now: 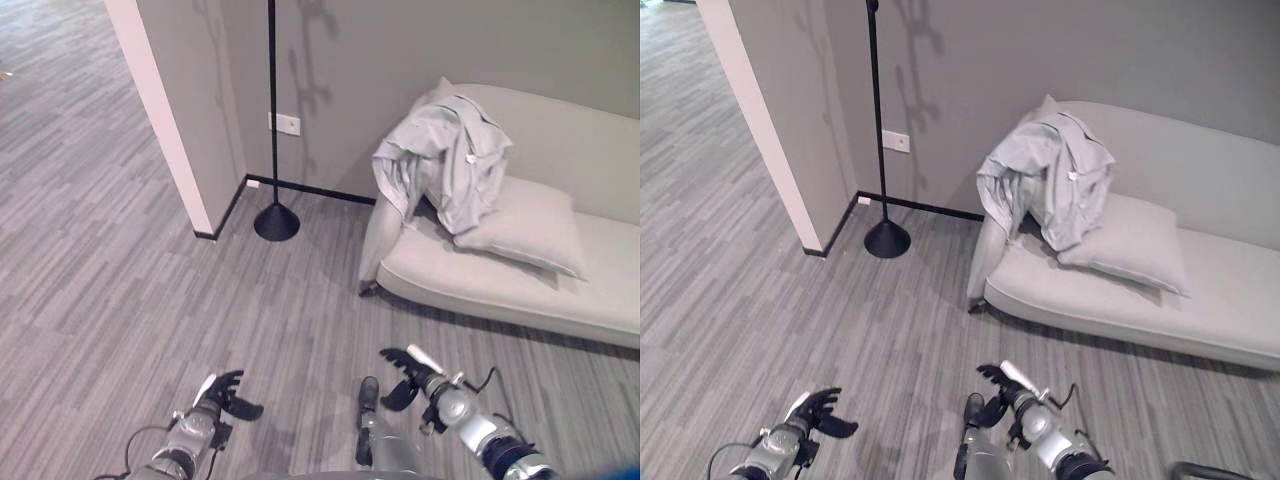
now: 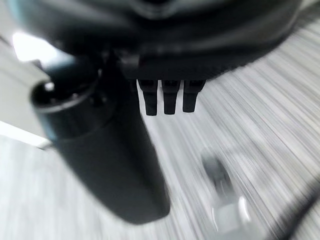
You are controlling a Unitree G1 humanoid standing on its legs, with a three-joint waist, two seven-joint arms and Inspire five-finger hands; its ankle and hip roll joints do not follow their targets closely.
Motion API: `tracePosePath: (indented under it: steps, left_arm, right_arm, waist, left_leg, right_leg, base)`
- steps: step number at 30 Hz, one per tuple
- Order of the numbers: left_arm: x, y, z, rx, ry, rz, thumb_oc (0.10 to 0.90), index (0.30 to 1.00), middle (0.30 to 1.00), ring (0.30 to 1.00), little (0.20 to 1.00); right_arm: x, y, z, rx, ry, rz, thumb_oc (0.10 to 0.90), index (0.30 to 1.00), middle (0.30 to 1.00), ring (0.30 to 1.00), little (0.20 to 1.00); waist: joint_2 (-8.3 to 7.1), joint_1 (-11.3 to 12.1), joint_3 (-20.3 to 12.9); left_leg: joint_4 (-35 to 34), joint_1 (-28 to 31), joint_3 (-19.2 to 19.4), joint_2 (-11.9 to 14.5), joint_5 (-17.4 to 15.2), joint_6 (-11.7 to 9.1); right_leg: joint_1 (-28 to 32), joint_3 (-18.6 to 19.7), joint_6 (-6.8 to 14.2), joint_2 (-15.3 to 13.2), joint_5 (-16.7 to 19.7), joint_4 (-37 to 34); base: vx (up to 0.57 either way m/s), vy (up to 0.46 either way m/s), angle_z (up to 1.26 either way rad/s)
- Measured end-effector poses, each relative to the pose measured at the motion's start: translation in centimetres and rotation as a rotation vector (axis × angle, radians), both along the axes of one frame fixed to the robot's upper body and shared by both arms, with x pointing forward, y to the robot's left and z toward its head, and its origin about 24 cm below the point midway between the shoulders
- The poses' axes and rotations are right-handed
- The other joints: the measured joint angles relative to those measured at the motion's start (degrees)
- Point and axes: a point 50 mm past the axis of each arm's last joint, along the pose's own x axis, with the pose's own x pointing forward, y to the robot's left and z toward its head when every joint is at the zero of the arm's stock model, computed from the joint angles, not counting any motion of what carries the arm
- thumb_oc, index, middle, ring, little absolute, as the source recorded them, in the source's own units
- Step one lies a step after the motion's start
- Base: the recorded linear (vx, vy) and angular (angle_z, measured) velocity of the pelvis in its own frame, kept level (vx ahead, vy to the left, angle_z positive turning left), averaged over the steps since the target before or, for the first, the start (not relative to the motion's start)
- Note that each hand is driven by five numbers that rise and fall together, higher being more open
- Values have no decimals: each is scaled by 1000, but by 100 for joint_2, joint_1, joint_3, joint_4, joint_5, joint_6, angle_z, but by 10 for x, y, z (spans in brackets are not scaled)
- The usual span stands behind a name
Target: Hang the clothes on the sofa on the clothes rack.
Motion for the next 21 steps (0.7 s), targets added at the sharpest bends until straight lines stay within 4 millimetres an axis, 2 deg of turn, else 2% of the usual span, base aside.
tracePosePath:
  steps: [1,2,3,4,5,6,7,8,9,10,11,12,13,14,15,16,17,18,19,20,21]
  left_arm:
    - [-27,7,-6,-1,64,57,800,900,900,900,900]
    - [-60,-2,-15,-31,158,79,800,900,900,900,900]
    - [-71,2,-16,-25,186,79,800,900,900,900,900]
    - [-84,9,-16,-3,220,74,800,900,900,900,900]
    - [-106,25,-13,32,271,121,800,900,900,900,900]
    - [-116,30,-12,36,295,195,800,900,900,900,900]
    - [-123,32,-12,43,314,234,800,900,900,900,900]
    - [-133,29,-13,30,344,276,800,900,900,900,900]
    - [-135,27,-14,25,354,285,800,900,900,900,900]
    - [-137,28,-14,33,364,284,800,900,900,900,900]
    - [-126,27,-14,38,347,281,800,900,900,900,900]
    - [-117,24,-15,34,330,258,800,900,900,900,900]
    - [-97,24,-14,78,297,117,800,900,900,900,900]
    - [-92,22,-14,90,290,67,800,900,900,900,900]
    - [-87,23,-13,112,282,27,800,900,900,900,900]
    - [-79,21,-13,121,257,-30,800,900,900,900,900]
    - [-73,20,-12,115,232,-20,800,900,900,900,900]
    - [-62,19,-10,114,193,-38,800,900,900,900,900]
    - [-54,13,-11,103,176,-58,800,900,900,900,900]
    - [-50,7,-11,90,160,-67,800,900,900,900,900]
    - [-47,3,-11,83,149,-79,800,900,900,900,900]
  right_arm:
    - [-2,-18,20,-43,-86,-51,800,900,900,900,900]
    - [-6,-69,57,-212,-210,-214,800,900,900,900,900]
    - [-6,-86,68,-264,-232,-284,800,900,900,900,900]
    - [-8,-102,81,-327,-258,-342,800,900,900,900,900]
    - [-5,-116,100,-417,-348,-398,800,900,900,900,900]
    - [-4,-122,113,-448,-401,-424,800,900,900,900,900]
    - [-2,-124,123,-471,-440,-429,800,900,900,900,900]
    - [7,-121,141,-497,-525,-426,800,900,900,900,900]
    - [12,-114,144,-482,-565,-415,800,900,900,900,900]
    - [15,-105,141,-455,-589,-399,800,900,900,900,900]
    - [16,-91,135,-413,-625,-362,800,900,900,900,900]
    - [17,-85,132,-383,-639,-359,800,900,900,900,900]
    - [19,-69,122,-307,-653,-322,800,900,900,900,900]
    - [21,-62,118,-282,-652,-289,800,900,900,900,900]
    - [23,-54,114,-267,-645,-245,800,900,900,900,900]
    - [26,-45,112,-255,-648,-190,800,900,900,900,900]
    - [27,-44,113,-261,-648,-180,800,900,900,900,900]
    - [27,-50,115,-285,-641,-187,800,900,900,900,900]
    - [29,-58,121,-311,-649,-210,800,900,900,900,900]
    - [30,-66,123,-320,-650,-247,800,900,900,900,900]
    - [31,-70,122,-327,-642,-270,800,900,900,900,900]
  waist:
    - [-280,22,-17]
    - [9,97,-79]
    - [-9,117,-77]
    - [-97,223,-97]
    - [-291,251,-215]
    - [-265,230,-229]
    - [-259,267,-222]
    - [-108,313,-201]
    - [-141,408,-218]
    - [-202,427,-253]
    - [-241,295,-272]
    - [-249,262,-266]
    - [-249,232,-254]
    - [-261,221,-269]
    - [-222,264,-270]
    - [-270,454,-266]
    - [-381,521,-207]
    - [-587,662,-141]
    - [-622,690,-79]
    - [-581,660,-87]
    - [-520,704,-96]
  left_leg:
    - [556,31,-101,-252,-144,-429]
    - [1141,-120,-221,118,-721,-254]
    - [1161,-211,-142,350,-840,-378]
    - [1160,-354,-72,643,-901,-529]
    - [912,-767,-89,1312,-916,-792]
    - [609,-977,-101,1861,-832,-883]
    - [295,-1106,-213,2314,-708,-924]
    - [-248,-1299,-389,2833,688,-848]
    - [-42,-1229,-670,2769,461,-1188]
    - [121,-1276,-753,2640,387,-1213]
    - [358,-1350,-821,2505,347,-1211]
    - [495,-1396,-725,2454,346,-1214]
    - [939,-1577,-274,2379,403,-1301]
    - [1031,-1587,-141,2390,477,-1288]
    - [1085,-1588,-25,2400,602,-1278]
    - [1330,-1744,-2,2259,864,-1284]
    - [1651,-2034,26,2102,846,-1253]
    - [1242,-2261,212,1601,313,-847]
    - [579,-2419,425,1231,289,-395]
    - [153,-2624,618,997,470,-35]
    - [-330,-2685,669,807,743,141]
  right_leg:
    - [232,19,-422,-208,305,65]
    - [658,234,506,-147,114,-4]
    - [897,228,544,-133,89,-198]
    - [1126,275,559,-142,97,-436]
    - [1212,294,606,-117,121,-574]
    - [1139,236,583,19,101,-435]
    - [1045,267,604,125,87,-323]
    - [1052,32,674,304,8,-304]
    - [1119,-98,841,330,-110,-362]
    - [1228,-198,959,229,-185,-521]
    - [1540,-370,1096,96,-195,-801]
    - [1634,-447,1094,72,-203,-806]
    - [1835,-585,1080,-8,-204,-837]
    - [1908,-674,1054,-6,-224,-808]
    - [1923,-754,1033,-33,-237,-739]
    - [1998,-763,1018,-124,-229,-828]
    - [2064,-751,1013,-284,-232,-960]
    - [2208,-721,978,-612,-296,-1277]
    - [2181,-785,1054,-801,-307,-1288]
    - [2156,-888,1080,-912,-289,-1288]
    - [2143,-908,1123,-914,-263,-1288]
  base:
    - [436,-452,34]
    - [415,-465,38]
    - [344,-448,28]
    - [249,-308,-7]
    - [322,-401,-16]
    - [317,-365,-34]
    - [355,-417,-46]
    - [290,-314,-85]
    - [294,-289,-84]
    - [279,-290,-27]
    - [260,-292,30]
    - [231,-332,78]
    - [190,-242,61]
    - [177,-238,54]
    - [198,-219,30]
    - [146,-122,27]
    - [169,-142,46]
    - [84,-27,60]
    - [69,-19,74]
    - [110,-2,51]
    - [105,10,14]
